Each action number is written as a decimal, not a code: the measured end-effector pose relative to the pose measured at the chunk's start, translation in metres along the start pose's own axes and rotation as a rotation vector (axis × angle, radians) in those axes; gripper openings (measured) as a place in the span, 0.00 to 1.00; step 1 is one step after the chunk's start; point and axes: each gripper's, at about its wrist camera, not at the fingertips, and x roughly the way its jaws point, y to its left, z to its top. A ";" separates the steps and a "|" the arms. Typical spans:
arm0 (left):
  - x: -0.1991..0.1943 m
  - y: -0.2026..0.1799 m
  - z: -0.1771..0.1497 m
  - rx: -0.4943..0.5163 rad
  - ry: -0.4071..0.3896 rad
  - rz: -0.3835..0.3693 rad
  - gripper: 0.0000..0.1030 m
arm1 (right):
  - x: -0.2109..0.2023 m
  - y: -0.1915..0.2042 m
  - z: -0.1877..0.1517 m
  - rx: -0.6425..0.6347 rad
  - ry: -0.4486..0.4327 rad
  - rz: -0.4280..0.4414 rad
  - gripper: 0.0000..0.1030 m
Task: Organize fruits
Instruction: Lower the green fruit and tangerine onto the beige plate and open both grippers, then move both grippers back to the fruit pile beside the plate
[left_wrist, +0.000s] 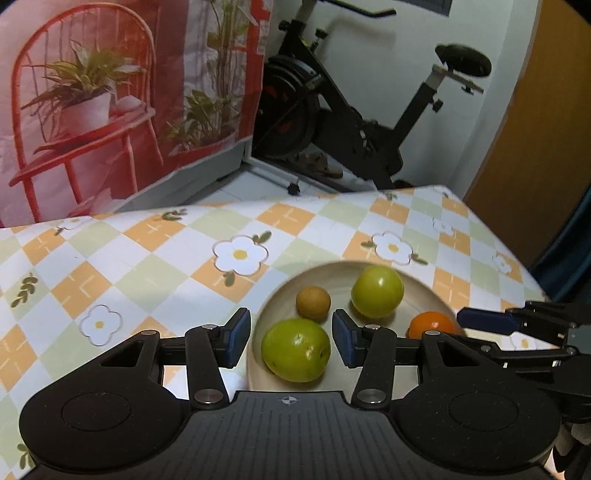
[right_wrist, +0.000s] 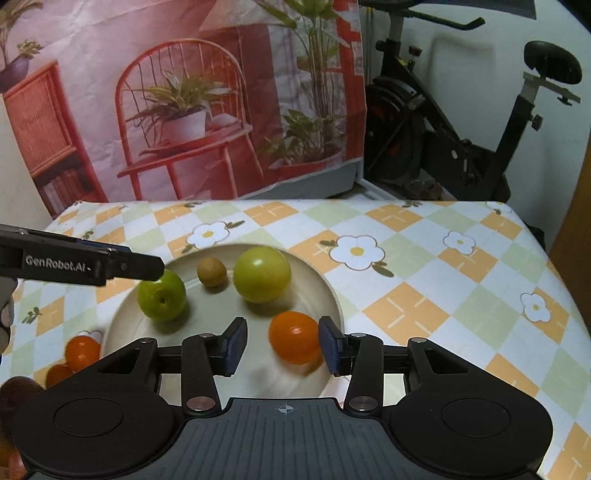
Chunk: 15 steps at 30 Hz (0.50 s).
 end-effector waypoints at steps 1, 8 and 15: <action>-0.006 0.001 0.000 -0.003 -0.008 0.001 0.50 | -0.005 0.002 0.000 0.002 -0.007 0.005 0.38; -0.051 0.009 -0.007 0.006 -0.050 0.022 0.50 | -0.034 0.017 -0.004 0.017 -0.047 0.053 0.39; -0.099 0.028 -0.033 0.001 -0.068 0.062 0.50 | -0.053 0.043 -0.015 0.030 -0.056 0.110 0.39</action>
